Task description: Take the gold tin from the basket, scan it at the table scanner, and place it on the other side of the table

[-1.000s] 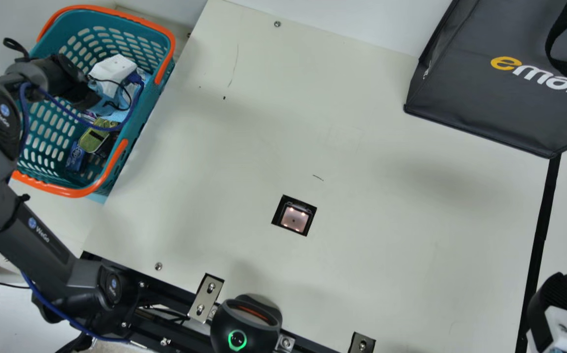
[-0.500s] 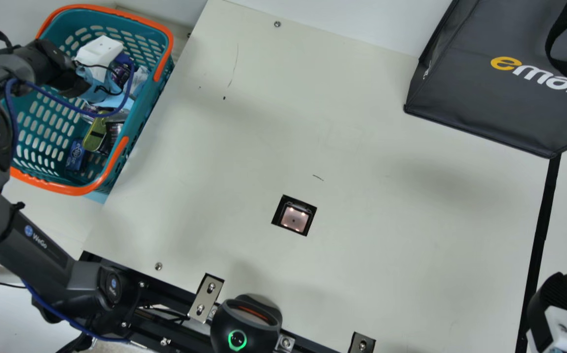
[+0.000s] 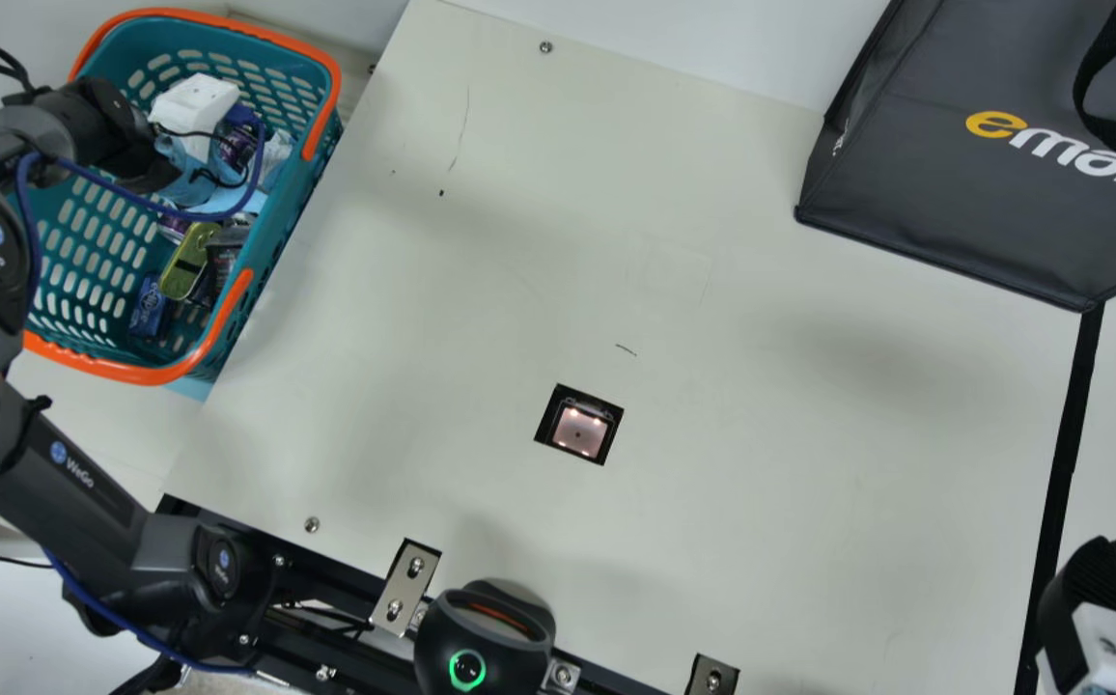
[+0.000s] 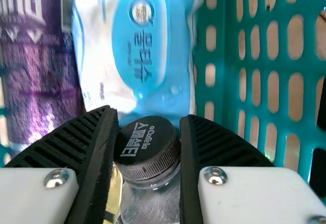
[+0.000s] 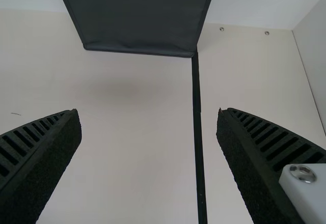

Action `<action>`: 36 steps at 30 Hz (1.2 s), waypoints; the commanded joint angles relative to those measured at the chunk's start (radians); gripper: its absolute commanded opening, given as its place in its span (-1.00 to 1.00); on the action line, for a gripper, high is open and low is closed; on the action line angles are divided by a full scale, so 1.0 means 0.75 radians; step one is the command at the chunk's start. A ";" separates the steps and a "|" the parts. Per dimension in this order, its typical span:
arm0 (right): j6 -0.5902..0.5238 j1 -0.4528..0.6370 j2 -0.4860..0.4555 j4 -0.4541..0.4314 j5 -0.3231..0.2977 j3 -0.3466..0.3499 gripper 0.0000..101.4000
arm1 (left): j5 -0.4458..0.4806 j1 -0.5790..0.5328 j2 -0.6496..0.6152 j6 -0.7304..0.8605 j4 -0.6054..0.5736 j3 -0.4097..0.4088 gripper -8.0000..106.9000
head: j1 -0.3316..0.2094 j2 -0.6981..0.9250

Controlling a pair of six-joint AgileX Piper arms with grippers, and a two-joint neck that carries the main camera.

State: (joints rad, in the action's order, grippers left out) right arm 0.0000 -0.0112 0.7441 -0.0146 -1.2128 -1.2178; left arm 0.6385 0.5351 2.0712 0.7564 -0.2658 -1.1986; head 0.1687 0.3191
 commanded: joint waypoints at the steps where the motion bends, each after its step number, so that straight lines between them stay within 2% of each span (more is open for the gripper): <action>1: 0.000 0.000 0.000 0.000 0.000 0.000 0.87 | 0.008 -0.002 0.002 -0.015 0.004 0.000 -0.13 | -0.041 0.003; 4: 0.000 0.000 0.000 0.000 0.000 0.000 0.87 | 0.019 -0.003 0.008 -0.041 0.013 -0.001 0.05 | -0.041 0.003; 5: 0.000 0.000 0.000 0.000 0.000 0.000 0.87 | 0.022 -0.003 0.009 -0.050 0.017 -0.001 -0.07 | -0.041 0.003; 18: 0.000 0.000 0.000 0.000 0.000 0.000 0.87 | 0.034 -0.019 0.037 -0.115 0.078 -0.001 0.68 | -0.041 0.003; 29: 0.000 0.000 0.000 0.000 0.000 0.000 0.87 | -0.016 0.003 0.022 -0.062 0.130 0.017 0.71 | -0.041 0.003; 36: 0.000 0.000 0.000 0.000 0.000 0.000 0.87 | 0.017 0.059 -0.038 0.018 0.089 0.012 0.71 | -0.041 0.003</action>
State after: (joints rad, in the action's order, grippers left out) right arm 0.0000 -0.0112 0.7441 -0.0146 -1.2128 -1.2178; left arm 0.6436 0.5745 2.0506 0.7573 -0.1938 -1.1877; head 0.1687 0.3175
